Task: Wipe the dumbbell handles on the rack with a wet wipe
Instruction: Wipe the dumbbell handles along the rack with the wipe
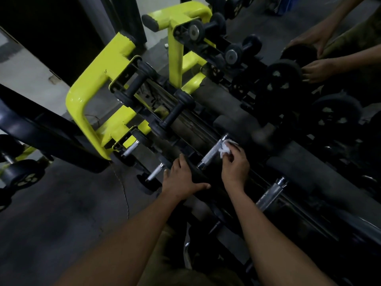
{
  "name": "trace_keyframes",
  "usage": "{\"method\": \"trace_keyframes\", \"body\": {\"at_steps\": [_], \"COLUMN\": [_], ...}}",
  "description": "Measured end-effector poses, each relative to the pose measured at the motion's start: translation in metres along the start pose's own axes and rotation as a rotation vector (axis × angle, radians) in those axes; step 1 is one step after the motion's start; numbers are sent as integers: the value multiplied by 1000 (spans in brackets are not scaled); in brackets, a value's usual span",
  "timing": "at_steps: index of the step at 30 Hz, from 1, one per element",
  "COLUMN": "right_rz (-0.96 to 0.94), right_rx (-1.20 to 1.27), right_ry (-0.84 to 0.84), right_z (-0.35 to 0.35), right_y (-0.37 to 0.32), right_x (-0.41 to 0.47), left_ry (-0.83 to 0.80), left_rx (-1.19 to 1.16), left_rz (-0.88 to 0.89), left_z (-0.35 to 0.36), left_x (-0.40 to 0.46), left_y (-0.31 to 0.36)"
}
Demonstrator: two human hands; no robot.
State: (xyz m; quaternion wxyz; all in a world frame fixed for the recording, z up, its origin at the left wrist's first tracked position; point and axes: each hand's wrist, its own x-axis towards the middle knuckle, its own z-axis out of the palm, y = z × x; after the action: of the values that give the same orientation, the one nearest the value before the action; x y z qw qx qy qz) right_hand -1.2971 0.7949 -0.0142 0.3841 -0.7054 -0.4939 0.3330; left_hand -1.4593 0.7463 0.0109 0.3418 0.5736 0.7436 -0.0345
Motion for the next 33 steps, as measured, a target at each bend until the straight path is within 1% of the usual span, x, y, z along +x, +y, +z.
{"method": "trace_keyframes", "body": {"at_steps": [2, 5, 8, 13, 15, 16, 18, 23, 25, 27, 28, 33], "right_rz": [-90, -245, -358, -443, -481, -489, -466, -346, -343, -332, -310, -146], "right_rx": [-155, -333, -518, -811, -967, -1045, -1113, -1066, -1055, -978, -913, -573], "right_ry": [-32, -124, -151, -250, -288, -318, -399, -692, -835, -922, -927, -830], "right_z": [-2, -6, -10, -10, -4, 1, 11, 32, 40, 42, 40, 16], "right_y": [5, 7, -1, -17, -25, -30, -42, -59, -61, -60, -57, -38], "right_x": [1, 6, 17, 28, 33, 35, 38, 39, 37, 33, 31, 17], "left_ry": [-1, -5, -1, 4, 2, -2, -8, 1, 5, 17, 19, 30], "left_rx": [-6, -9, -3, 2, -3, -6, -4, -31, -43, -46, -47, -51], "left_rz": [0, -1, 5, -3, -3, -3, -5, -4, 6, 12, 12, 3], "left_z": [0, 1, 1, 1, 1, 1, 0, 0, 1, 2, 2, 3], "left_x": [0, -1, 0, -1, -1, -1, -2, -2, -1, -1, 0, 1], "left_y": [0, -1, 0, 1, 1, 1, 2, 2, 1, 0, -1, 0]}}
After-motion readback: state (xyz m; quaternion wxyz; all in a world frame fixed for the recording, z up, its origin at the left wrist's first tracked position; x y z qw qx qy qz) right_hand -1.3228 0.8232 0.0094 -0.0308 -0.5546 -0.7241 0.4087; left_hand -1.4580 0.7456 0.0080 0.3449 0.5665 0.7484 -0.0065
